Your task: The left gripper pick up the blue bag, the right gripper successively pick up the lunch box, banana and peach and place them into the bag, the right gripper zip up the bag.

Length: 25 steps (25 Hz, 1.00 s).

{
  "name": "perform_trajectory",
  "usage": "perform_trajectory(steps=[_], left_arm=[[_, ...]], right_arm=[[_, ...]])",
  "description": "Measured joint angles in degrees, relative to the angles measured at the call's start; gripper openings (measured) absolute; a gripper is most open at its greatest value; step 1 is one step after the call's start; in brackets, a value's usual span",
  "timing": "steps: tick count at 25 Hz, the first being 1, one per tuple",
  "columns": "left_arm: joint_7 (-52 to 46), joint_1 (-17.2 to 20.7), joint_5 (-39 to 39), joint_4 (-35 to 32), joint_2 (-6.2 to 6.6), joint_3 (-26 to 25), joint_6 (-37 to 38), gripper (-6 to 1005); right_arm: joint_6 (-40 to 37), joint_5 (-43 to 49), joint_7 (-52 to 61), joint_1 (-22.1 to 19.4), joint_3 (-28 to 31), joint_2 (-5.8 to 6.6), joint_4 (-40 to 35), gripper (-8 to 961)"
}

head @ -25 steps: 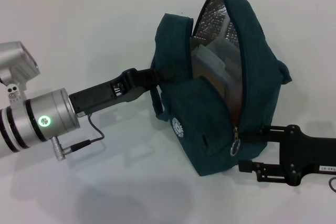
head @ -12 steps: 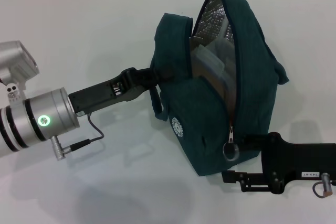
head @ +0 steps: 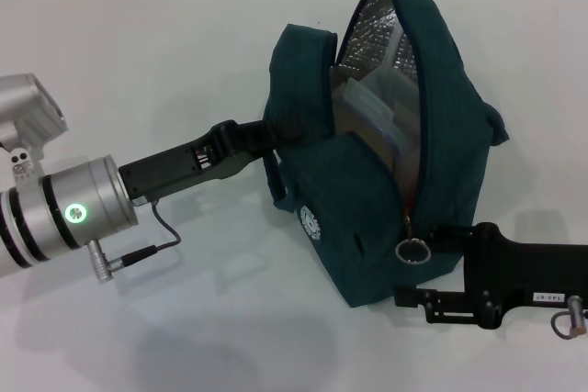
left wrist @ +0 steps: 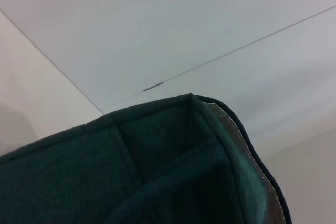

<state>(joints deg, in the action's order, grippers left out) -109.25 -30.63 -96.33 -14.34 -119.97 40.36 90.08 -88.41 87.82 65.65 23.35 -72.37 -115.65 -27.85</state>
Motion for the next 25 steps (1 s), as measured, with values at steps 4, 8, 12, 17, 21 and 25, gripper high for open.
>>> perform_trajectory(steps=[4,8,12,17,21,25], left_arm=[[0.0,0.1,0.0,0.09,0.0,0.04,0.0,37],[0.0,0.13,0.0,0.2,0.0,0.07,0.0,37],[0.0,0.21,0.0,0.22,0.0,0.07,0.0,37],[0.0,0.23,0.0,0.21,0.0,0.15,0.0,36],[0.0,0.31,0.0,0.21,0.0,0.16,0.0,37],[0.0,0.4,0.0,0.2,0.0,0.16,0.0,38]], right_arm=[[0.02,-0.95,0.0,-0.54,0.37,0.14,0.05,640],[0.07,-1.06,0.04,-0.91,0.96,0.2,-0.08,570],[0.09,-1.07,0.2,-1.09,1.06,0.25,0.15,499],[0.09,-1.08,0.29,-1.34,1.42,0.26,0.26,395],[0.09,-1.07,0.39,-1.75,1.53,0.3,0.26,326],[0.04,-1.07,0.39,-2.62,1.55,0.34,-0.15,323]])
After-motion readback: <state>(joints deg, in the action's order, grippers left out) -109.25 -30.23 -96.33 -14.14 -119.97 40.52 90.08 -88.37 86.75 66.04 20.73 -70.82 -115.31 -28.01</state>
